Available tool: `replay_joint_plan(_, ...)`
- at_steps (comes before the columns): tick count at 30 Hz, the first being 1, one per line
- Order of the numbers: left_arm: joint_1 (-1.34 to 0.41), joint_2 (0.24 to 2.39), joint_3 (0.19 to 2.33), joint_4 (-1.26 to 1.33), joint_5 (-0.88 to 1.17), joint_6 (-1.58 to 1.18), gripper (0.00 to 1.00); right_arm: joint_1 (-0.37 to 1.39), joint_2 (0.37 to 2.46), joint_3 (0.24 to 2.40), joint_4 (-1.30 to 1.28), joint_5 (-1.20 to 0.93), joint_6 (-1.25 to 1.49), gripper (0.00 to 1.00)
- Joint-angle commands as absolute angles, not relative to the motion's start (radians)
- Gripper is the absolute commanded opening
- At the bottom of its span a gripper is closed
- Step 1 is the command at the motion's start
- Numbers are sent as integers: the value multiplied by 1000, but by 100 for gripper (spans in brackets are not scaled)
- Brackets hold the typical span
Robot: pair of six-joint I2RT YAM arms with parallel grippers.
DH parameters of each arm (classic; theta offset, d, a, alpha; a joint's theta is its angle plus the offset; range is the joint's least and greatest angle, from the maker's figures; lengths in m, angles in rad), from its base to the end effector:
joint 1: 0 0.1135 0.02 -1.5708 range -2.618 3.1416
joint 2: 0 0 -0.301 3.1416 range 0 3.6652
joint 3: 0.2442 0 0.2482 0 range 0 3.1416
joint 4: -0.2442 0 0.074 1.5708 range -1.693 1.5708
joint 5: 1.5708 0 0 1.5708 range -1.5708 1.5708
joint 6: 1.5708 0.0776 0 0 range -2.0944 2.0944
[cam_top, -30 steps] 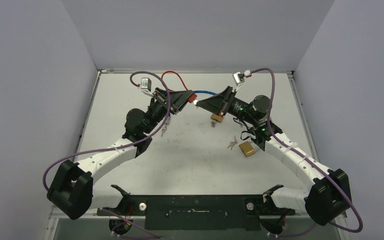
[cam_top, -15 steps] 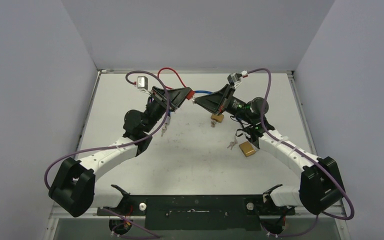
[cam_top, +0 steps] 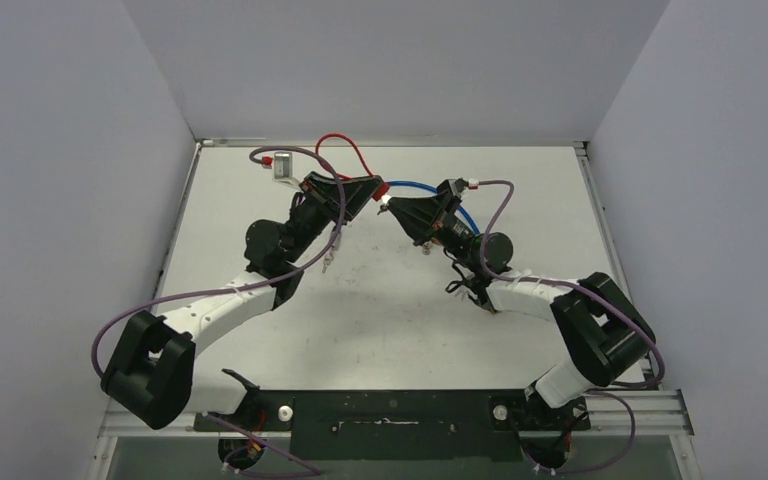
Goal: Unlock with the key
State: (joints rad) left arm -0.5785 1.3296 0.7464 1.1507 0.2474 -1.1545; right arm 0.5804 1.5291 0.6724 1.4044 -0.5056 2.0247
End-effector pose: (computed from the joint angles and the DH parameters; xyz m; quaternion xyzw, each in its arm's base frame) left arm 0.2475 -0.1843 0.4035 -0.0318 0.4883 -0.7015 0.5182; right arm 0.2567 0.2133 0.3454 0.1496 0.4998 0.8465 0.1057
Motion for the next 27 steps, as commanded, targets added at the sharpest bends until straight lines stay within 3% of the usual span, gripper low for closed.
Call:
replay_joint_plan(1, -568, 1302, 793, 1121, 448, -1104, 0, 591, 1555, 678, 1671, -355, 2439, 1)
replay_joint_plan(5, -544, 1283, 793, 1014, 389, -1108, 0, 505, 1503, 663, 1567, -491, 2266, 47)
replay_joint_plan(7, -527, 1272, 780, 983, 359, -1125, 0, 456, 1440, 641, 1422, -556, 2131, 61)
replay_joint_plan(10, -501, 1261, 772, 934, 341, -1148, 0, 392, 1319, 615, 1140, -620, 1884, 72)
replay_joint_plan(13, -496, 1244, 775, 876, 315, -1158, 0, 346, 1203, 682, 678, -642, 1531, 76)
replay_joint_plan(17, -494, 1232, 798, 833, 301, -1179, 0, 406, 1151, 919, 121, -468, 934, 77)
replay_joint_plan(23, -493, 1254, 829, 852, 355, -1259, 0, 461, 1189, 974, 212, -593, 852, 67)
replay_joint_plan(27, -487, 1276, 831, 940, 403, -1361, 0, 472, 1213, 951, 330, -678, 911, 53)
